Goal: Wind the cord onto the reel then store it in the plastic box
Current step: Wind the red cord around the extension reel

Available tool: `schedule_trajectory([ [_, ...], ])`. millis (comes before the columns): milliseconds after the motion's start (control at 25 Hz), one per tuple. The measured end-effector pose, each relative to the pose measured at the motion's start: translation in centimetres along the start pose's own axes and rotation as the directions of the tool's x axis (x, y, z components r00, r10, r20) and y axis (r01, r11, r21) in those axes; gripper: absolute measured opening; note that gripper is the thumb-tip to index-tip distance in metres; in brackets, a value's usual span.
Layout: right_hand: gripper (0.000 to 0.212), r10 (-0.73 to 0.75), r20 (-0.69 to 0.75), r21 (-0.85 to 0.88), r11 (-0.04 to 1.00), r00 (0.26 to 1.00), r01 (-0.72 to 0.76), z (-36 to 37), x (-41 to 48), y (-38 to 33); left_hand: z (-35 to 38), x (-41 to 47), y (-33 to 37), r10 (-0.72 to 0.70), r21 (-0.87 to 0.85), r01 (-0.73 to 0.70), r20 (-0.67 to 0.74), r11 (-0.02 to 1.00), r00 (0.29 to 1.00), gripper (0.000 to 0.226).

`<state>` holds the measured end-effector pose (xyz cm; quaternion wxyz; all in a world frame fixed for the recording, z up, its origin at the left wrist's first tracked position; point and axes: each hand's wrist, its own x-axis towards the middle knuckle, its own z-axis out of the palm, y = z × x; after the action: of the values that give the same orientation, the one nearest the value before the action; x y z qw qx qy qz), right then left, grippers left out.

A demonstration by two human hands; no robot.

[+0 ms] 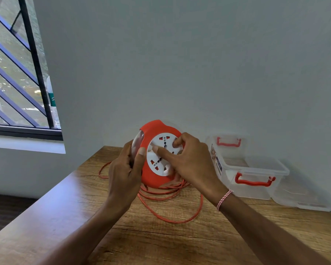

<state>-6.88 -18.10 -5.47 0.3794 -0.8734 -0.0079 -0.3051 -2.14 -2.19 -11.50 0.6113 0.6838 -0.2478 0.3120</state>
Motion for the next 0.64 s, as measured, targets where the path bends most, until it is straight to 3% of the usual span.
schedule_trajectory([
  [80,0.06,-0.267,-0.012,-0.309,0.917,0.964,0.251,-0.9,0.5,0.0,-0.2,0.3,-0.1,-0.043,-0.055,0.041,-0.028,0.998,0.999,0.034],
  [160,0.067,-0.437,0.079,-0.452,0.786,0.896,0.423,-1.6,0.9,0.0,-0.5,0.8,-0.2,-0.08,-0.114,0.073,-0.057,0.991,0.995,0.029],
  [280,0.068,-0.553,0.154,-0.537,0.649,0.819,0.54,-2.0,1.1,-0.2,-1.0,1.4,-0.1,-0.091,-0.124,0.081,-0.077,0.989,0.993,0.033],
  [400,0.069,-0.67,0.272,-0.638,0.412,0.691,0.65,-1.9,1.0,-0.1,-1.0,1.3,-0.4,-0.075,-0.084,0.071,-0.046,0.994,0.996,0.03],
  [480,0.071,-0.683,0.336,-0.684,0.296,0.649,0.666,-2.1,1.0,0.0,-0.9,1.2,-0.5,-0.05,-0.022,0.049,-0.015,0.999,0.999,0.043],
  [560,0.072,-0.704,0.358,-0.709,0.222,0.613,0.669,-2.4,1.2,0.3,-0.9,1.2,-0.5,-0.023,0.012,0.023,-0.003,1.0,1.0,0.06],
  [640,0.07,-0.738,0.336,-0.701,0.219,0.586,0.678,-2.5,1.3,0.6,-1.0,1.1,-0.2,0.002,0.042,-0.002,-0.005,0.999,1.0,0.055],
])
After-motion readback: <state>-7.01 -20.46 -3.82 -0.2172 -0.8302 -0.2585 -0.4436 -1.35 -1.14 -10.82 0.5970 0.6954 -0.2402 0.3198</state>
